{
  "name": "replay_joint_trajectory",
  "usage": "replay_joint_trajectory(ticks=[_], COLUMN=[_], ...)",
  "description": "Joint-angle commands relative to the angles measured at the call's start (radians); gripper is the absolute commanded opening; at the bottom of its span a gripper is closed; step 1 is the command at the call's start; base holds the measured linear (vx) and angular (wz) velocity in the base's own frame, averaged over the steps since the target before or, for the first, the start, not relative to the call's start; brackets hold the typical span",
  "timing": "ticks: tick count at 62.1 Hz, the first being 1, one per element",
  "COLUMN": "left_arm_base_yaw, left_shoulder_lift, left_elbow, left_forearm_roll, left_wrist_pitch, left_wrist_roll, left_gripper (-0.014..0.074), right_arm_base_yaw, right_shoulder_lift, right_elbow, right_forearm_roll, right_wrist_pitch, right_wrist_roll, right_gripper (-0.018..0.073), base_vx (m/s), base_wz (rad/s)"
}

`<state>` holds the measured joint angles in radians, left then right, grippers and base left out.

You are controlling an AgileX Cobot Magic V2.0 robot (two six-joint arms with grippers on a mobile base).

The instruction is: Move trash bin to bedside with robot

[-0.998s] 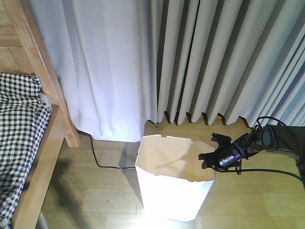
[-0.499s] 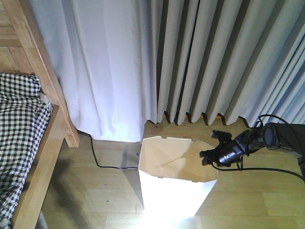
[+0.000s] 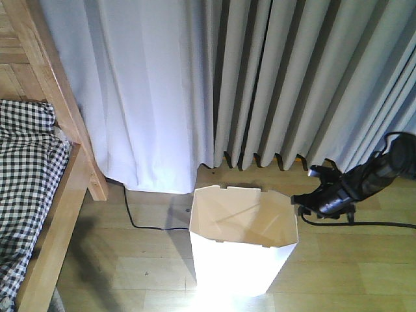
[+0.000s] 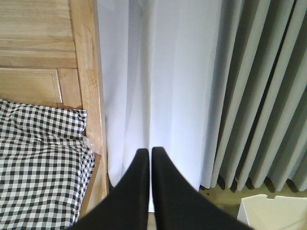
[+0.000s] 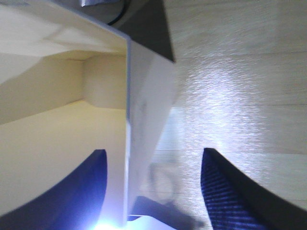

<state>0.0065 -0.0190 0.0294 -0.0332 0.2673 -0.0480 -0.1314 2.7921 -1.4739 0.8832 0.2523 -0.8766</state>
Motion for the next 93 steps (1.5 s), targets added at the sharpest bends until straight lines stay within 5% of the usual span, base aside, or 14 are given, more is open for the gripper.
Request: replay_joint_trajectory(ticks=[1, 31, 59, 82, 93], left_arm_base_yaw=[-0.003, -0.003, -0.003, -0.003, -0.003], left_shoulder_lift=[-0.01, -0.01, -0.01, -0.01, -0.01], left_elbow=[0.029, 0.029, 0.029, 0.029, 0.029], left_forearm_roll=[-0.01, -0.01, -0.01, -0.01, -0.01], left_wrist_pitch=[-0.074, -0.074, -0.074, -0.074, -0.074], left_wrist_roll=[-0.008, -0.008, -0.008, -0.008, -0.008], left_gripper=[-0.0006, -0.0006, -0.0006, -0.0006, -0.0006], right_arm_base_yaw=[-0.004, -0.004, -0.005, -0.002, 0.095], right_shoulder_lift=[-0.178, -0.997, -1.678, -2.112, -2.272], right_elbow=[0.097, 0.521, 0.624, 0.839, 0.999], right_forearm_roll=[0.0, -0.027, -0.04, -0.006, 0.033], right_wrist_pitch=[-0.078, -0.173, -0.038, -0.055, -0.16], right_wrist_roll=[-0.02, -0.245, -0.244, -0.229, -0.229], right_gripper=[0.0417, 0.0415, 0.0415, 0.0415, 0.0415], base_vx=[0.0, 0.0, 0.0, 0.0, 0.0], base_wz=[0.0, 0.0, 0.0, 0.0, 0.0])
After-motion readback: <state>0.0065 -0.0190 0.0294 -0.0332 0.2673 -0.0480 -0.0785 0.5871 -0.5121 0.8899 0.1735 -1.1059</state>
